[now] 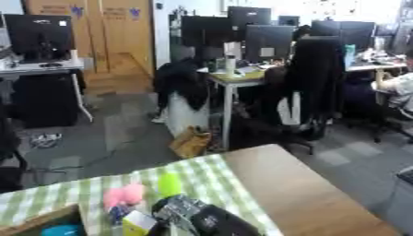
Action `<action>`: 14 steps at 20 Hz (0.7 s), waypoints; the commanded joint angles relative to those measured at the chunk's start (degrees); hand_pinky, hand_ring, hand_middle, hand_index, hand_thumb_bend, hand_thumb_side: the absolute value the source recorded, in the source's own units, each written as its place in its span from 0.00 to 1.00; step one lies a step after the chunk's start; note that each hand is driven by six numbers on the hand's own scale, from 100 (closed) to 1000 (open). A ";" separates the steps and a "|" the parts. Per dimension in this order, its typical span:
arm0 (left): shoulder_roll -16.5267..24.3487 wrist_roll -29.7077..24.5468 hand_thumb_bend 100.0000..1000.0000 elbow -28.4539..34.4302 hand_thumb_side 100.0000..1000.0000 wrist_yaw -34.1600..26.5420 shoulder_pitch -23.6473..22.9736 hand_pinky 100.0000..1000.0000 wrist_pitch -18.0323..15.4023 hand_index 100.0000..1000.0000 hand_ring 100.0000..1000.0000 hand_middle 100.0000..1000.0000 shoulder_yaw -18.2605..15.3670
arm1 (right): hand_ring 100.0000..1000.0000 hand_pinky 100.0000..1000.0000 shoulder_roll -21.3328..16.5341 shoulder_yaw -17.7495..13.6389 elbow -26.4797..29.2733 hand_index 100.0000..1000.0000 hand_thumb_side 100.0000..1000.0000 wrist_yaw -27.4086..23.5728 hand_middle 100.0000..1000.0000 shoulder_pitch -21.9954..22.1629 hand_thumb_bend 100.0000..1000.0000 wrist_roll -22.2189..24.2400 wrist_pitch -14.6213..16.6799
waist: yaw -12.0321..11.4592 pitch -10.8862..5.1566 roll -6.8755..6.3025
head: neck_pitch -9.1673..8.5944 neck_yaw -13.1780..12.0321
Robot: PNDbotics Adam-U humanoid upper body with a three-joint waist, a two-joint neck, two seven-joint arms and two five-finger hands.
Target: Pick up objects on the table and place them in the box.
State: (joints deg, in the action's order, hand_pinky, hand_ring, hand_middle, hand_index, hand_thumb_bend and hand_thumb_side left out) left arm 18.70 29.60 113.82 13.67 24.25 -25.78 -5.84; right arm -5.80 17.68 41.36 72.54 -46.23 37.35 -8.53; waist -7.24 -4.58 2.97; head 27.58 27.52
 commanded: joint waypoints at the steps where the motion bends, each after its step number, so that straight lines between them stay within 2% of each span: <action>1: 1.08 0.27 0.19 0.77 1.00 0.27 1.06 0.85 -0.06 0.91 0.89 0.87 -0.40 | 0.91 0.95 -1.22 -0.36 0.70 0.68 0.80 0.65 0.48 -1.61 0.32 -0.63 -0.33 | -0.08 -0.82 0.61 | -0.34 0.52; 6: 1.06 0.35 0.19 0.77 1.00 0.33 1.04 0.85 -0.06 0.91 0.89 0.87 -0.44 | 0.87 0.94 -1.06 -0.40 0.38 0.61 0.77 1.60 0.41 -1.59 0.24 -1.77 -0.50 | -0.13 -0.76 0.57 | -0.24 1.07; 13: 1.08 0.41 0.19 0.77 1.00 0.38 1.17 0.85 -0.10 0.91 0.89 0.87 -0.47 | 0.84 0.91 -0.90 -0.47 -0.09 0.57 0.74 2.92 0.39 -1.53 0.22 -2.39 -0.30 | -0.08 -0.73 0.59 | -0.11 1.50; 14: 1.09 0.42 0.19 0.77 1.00 0.39 1.19 0.85 -0.10 0.91 0.89 0.87 -0.48 | 0.82 0.90 -0.89 -0.49 -0.12 0.52 0.70 3.04 0.34 -1.55 0.13 -2.44 -0.27 | -0.08 -0.73 0.59 | -0.16 1.55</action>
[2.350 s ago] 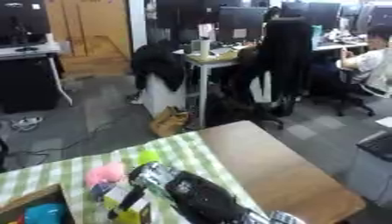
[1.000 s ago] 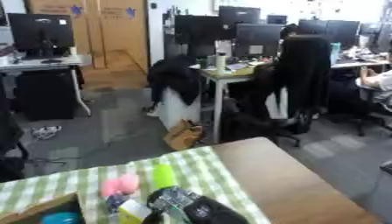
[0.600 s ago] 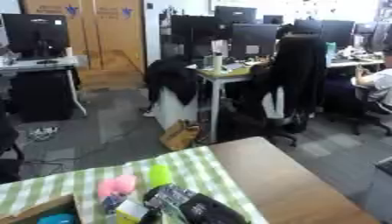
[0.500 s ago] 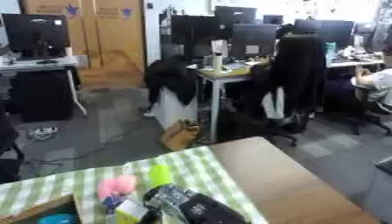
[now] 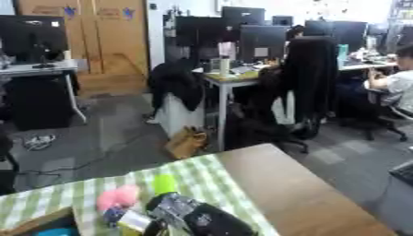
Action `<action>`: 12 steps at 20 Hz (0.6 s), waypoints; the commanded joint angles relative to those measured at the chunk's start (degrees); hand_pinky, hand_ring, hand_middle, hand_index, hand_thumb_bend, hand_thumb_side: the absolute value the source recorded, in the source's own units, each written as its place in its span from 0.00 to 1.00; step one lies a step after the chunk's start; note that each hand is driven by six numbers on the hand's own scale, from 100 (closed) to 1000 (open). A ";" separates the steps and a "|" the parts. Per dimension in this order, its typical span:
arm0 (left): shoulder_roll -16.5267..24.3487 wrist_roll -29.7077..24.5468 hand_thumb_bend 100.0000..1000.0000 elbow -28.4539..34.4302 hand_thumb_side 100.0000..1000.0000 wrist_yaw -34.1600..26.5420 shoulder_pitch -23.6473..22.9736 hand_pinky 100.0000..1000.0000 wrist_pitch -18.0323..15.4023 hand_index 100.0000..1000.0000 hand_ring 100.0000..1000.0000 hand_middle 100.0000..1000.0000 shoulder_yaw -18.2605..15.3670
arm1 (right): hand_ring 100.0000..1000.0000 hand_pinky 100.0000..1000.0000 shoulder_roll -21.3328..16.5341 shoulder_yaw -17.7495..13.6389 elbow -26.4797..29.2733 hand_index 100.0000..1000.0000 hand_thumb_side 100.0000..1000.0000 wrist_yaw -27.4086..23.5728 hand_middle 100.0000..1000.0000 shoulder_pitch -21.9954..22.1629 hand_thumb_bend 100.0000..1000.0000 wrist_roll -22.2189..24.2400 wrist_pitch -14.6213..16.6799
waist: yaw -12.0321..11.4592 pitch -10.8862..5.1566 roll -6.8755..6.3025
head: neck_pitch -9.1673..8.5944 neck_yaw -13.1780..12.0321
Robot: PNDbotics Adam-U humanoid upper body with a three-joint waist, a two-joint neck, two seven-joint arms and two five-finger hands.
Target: Pick up objects on the table and place them in the box.
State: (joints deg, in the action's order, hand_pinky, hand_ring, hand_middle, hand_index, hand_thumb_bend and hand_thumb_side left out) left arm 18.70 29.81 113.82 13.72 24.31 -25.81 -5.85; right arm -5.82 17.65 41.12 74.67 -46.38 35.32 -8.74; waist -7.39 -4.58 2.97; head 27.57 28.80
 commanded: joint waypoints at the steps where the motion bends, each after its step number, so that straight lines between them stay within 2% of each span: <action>1: 1.11 0.25 0.19 0.77 1.00 0.36 1.16 0.85 -0.08 0.91 0.89 0.87 -0.51 | 0.82 0.89 -0.88 -0.44 0.16 0.52 0.69 1.08 0.34 -1.45 0.13 -0.54 -0.09 | 0.06 -0.73 0.58 | -0.28 0.36; 4: 1.14 0.31 0.19 0.77 1.00 0.42 1.20 0.85 -0.09 0.91 0.89 0.87 -0.56 | 0.82 0.89 -0.86 -0.40 0.20 0.51 0.68 1.37 0.33 -1.49 0.11 -0.78 -0.13 | 0.05 -0.72 0.57 | -0.39 0.45; 5: 1.13 0.34 0.19 0.77 1.00 0.44 1.22 0.85 -0.10 0.91 0.89 0.87 -0.58 | 0.80 0.89 -0.88 -0.35 0.28 0.47 0.64 1.51 0.29 -1.54 0.03 -0.92 -0.15 | 0.04 -0.73 0.58 | -0.35 0.46; 6: 1.11 0.36 0.19 0.77 1.00 0.47 1.23 0.85 -0.10 0.91 0.89 0.87 -0.60 | 0.79 0.89 -0.89 -0.28 0.38 0.45 0.63 1.69 0.28 -1.56 0.00 -1.12 -0.20 | 0.03 -0.73 0.59 | -0.34 0.49; 11: 1.07 0.49 0.19 0.77 1.00 0.60 1.21 0.85 -0.08 0.91 0.89 0.87 -0.67 | 0.77 0.88 -0.94 -0.18 0.71 0.40 0.60 2.50 0.23 -1.69 0.00 -2.13 -0.80 | -0.02 -0.74 0.60 | -0.37 0.65; 12: 1.07 0.51 0.19 0.77 1.00 0.61 1.20 0.85 -0.08 0.91 0.89 0.87 -0.67 | 0.74 0.87 -0.94 -0.18 0.73 0.36 0.58 2.54 0.19 -1.70 0.00 -2.23 -0.84 | -0.03 -0.75 0.60 | -0.36 0.65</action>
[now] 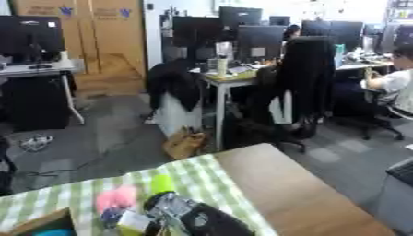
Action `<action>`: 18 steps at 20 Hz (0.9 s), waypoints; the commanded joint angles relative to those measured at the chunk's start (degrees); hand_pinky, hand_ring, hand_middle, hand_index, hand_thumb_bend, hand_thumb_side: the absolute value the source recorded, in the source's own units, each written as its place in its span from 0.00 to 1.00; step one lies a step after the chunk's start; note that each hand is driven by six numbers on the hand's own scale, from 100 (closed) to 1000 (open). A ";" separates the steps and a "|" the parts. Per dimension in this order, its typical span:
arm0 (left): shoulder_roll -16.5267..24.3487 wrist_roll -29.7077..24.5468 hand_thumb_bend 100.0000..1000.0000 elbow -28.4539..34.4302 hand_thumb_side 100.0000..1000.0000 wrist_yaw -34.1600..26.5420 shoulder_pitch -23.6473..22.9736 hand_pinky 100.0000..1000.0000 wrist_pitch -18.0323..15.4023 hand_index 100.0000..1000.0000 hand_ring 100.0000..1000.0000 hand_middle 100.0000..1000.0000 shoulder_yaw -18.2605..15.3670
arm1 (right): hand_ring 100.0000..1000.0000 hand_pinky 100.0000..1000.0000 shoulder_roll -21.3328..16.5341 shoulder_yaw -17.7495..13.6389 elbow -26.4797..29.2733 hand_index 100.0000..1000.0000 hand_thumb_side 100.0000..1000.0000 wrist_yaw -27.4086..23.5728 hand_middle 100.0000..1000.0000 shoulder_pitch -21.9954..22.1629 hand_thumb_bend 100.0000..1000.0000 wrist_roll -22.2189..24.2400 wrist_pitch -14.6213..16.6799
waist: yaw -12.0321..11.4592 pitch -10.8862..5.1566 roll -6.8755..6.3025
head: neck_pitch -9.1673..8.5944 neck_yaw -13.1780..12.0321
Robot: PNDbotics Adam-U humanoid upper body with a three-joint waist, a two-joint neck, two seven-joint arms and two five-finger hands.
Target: Pick up objects on the table and place them in the box.
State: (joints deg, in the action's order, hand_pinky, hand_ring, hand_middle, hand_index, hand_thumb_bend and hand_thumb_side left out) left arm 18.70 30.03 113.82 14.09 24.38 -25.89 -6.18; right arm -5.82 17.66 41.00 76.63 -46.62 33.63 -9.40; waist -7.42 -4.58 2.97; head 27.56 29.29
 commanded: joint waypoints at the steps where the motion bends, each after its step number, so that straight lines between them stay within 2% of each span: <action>1: 1.07 0.30 0.19 0.77 1.00 0.24 1.14 0.85 0.01 0.91 0.89 0.87 -0.34 | 0.73 0.87 -0.96 -0.17 1.04 0.35 0.57 0.65 0.18 -1.57 0.00 -0.88 -0.30 | -0.01 -0.75 0.59 | -0.40 0.23; 8: 1.05 0.27 0.19 0.77 1.00 0.20 1.14 0.85 0.04 0.91 0.89 0.87 -0.33 | 0.66 0.81 -1.07 0.22 1.69 0.33 0.56 0.87 0.16 -1.90 0.00 -2.09 -0.49 | 0.01 -0.75 0.53 | -0.21 0.69; 9: 1.05 0.26 0.19 0.77 1.00 0.20 1.13 0.85 0.05 0.91 0.89 0.87 -0.33 | 0.54 0.74 -1.09 0.22 1.78 0.33 0.55 0.88 0.15 -1.99 0.00 -2.18 -0.55 | 0.02 -0.76 0.51 | -0.16 0.72; 12: 1.06 0.25 0.19 0.77 1.00 0.21 1.12 0.85 0.08 0.91 0.89 0.87 -0.34 | 0.51 0.71 -1.23 0.25 2.15 0.33 0.55 0.62 0.15 -2.29 0.00 -2.23 -0.79 | 0.05 -0.78 0.48 | -0.17 0.80; 13: 1.05 0.24 0.19 0.77 1.00 0.21 1.13 0.85 0.09 0.91 0.89 0.87 -0.33 | 0.42 0.62 -1.29 0.29 2.32 0.33 0.55 0.55 0.15 -2.43 0.00 -2.27 -0.85 | 0.05 -0.78 0.46 | -0.25 0.84; 18: 1.06 0.21 0.19 0.77 1.00 0.20 1.14 0.85 0.10 0.91 0.89 0.87 -0.31 | 0.39 0.61 -1.71 0.44 3.38 0.32 0.55 0.06 0.15 -3.05 0.00 -2.74 -1.51 | 0.02 -0.79 0.39 | -0.30 1.01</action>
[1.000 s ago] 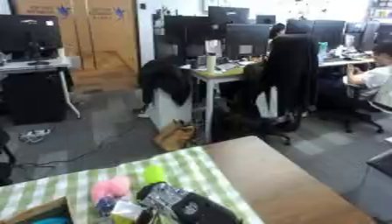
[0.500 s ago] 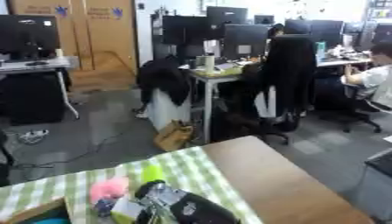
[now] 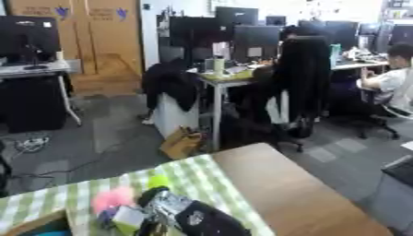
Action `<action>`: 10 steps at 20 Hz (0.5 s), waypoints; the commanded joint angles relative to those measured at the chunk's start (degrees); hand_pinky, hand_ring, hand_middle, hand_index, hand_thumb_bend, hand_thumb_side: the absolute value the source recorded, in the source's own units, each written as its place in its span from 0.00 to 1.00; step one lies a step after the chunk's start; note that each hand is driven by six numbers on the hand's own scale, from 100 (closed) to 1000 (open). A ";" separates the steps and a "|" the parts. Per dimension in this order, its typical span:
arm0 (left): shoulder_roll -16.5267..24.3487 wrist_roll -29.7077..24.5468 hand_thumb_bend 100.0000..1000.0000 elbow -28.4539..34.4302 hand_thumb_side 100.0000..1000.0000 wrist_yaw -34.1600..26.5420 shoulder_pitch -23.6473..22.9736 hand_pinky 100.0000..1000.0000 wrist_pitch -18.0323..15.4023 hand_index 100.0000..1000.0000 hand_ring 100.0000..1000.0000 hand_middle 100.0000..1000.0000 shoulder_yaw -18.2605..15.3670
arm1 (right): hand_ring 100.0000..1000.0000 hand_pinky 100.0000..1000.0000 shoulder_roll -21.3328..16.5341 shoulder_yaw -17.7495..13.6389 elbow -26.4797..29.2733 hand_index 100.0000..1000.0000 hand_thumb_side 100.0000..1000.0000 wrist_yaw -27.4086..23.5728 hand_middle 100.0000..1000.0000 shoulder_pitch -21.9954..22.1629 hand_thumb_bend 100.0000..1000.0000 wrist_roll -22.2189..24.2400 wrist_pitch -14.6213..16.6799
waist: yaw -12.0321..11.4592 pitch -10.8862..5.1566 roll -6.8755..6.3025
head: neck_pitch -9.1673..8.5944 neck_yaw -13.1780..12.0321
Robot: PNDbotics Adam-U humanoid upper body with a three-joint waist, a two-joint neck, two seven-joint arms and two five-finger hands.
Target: Pick up objects on the table and place them in the box.
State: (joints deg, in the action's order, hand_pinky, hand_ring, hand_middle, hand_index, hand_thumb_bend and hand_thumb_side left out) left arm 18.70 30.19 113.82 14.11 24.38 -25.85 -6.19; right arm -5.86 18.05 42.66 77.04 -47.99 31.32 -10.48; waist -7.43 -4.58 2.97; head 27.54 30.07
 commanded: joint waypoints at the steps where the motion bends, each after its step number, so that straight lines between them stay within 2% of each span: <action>1: 1.06 0.06 0.19 0.77 1.00 0.17 1.14 0.85 0.06 0.91 0.89 0.87 -0.30 | 0.39 0.61 -1.73 0.06 1.91 0.32 0.55 -0.53 0.14 -1.77 0.00 -0.58 -0.55 | 0.02 -0.79 0.39 | -0.29 0.24; 2: 1.05 0.06 0.19 0.77 1.00 0.16 1.14 0.85 0.06 0.91 0.89 0.87 -0.31 | 0.39 0.61 -1.80 0.07 2.10 0.32 0.55 -0.77 0.14 -1.85 0.00 -0.72 -0.66 | 0.01 -0.79 0.38 | -0.30 0.23; 3: 1.06 0.06 0.19 0.77 1.00 0.16 1.14 0.84 0.07 0.91 0.89 0.87 -0.31 | 0.35 0.53 -1.87 0.09 2.25 0.31 0.56 -1.02 0.14 -1.91 0.00 -0.80 -0.75 | 0.01 -0.79 0.38 | -0.31 0.22; 4: 1.07 0.05 0.19 0.77 1.00 0.16 1.15 0.84 0.07 0.91 0.89 0.87 -0.30 | 0.35 0.53 -1.94 0.12 2.38 0.31 0.56 -1.29 0.14 -1.97 0.00 -0.85 -0.81 | 0.01 -0.79 0.38 | -0.33 0.21; 5: 1.06 0.05 0.19 0.77 1.00 0.14 1.16 0.84 0.08 0.91 0.89 0.87 -0.30 | 0.30 0.43 -2.00 0.18 2.52 0.31 0.56 -1.52 0.13 -2.02 0.00 -0.90 -0.86 | 0.01 -0.79 0.38 | -0.37 0.23; 6: 1.06 0.05 0.19 0.77 1.00 0.13 1.17 0.84 0.08 0.91 0.89 0.87 -0.31 | 0.30 0.43 -2.06 0.26 2.67 0.31 0.56 -1.66 0.13 -2.04 0.00 -0.99 -0.87 | 0.01 -0.79 0.37 | -0.42 0.25; 7: 1.06 0.05 0.19 0.77 1.00 0.12 1.17 0.84 0.08 0.91 0.89 0.87 -0.32 | 0.29 0.35 -2.12 0.35 2.80 0.31 0.58 -1.73 0.12 -2.06 0.00 -1.08 -0.86 | 0.01 -0.78 0.37 | -0.43 0.28; 8: 1.08 0.05 0.19 0.77 1.00 0.12 1.16 0.84 0.07 0.91 0.89 0.87 -0.32 | 0.29 0.35 -2.20 0.45 2.94 0.31 0.58 -1.66 0.12 -2.08 0.00 -1.23 -0.83 | 0.01 -0.77 0.36 | -0.41 0.33; 9: 1.08 0.06 0.19 0.77 1.00 0.12 1.16 0.84 0.07 0.91 0.89 0.87 -0.33 | 0.29 0.27 -2.25 0.53 3.06 0.30 0.58 -1.55 0.12 -2.11 0.00 -1.37 -0.77 | 0.01 -0.77 0.36 | -0.37 0.38; 10: 1.07 0.09 0.19 0.77 1.00 0.11 1.15 0.84 0.06 0.91 0.89 0.87 -0.35 | 0.29 0.27 -2.31 0.58 3.18 0.30 0.58 -1.43 0.12 -2.13 0.00 -1.51 -0.68 | 0.02 -0.76 0.35 | -0.32 0.44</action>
State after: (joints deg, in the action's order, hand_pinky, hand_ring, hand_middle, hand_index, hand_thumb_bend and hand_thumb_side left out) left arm 18.70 30.19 113.82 14.12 24.38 -25.85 -6.19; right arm -6.52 18.64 44.37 75.78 -48.40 30.21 -11.13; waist -7.43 -4.58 2.97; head 27.54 30.33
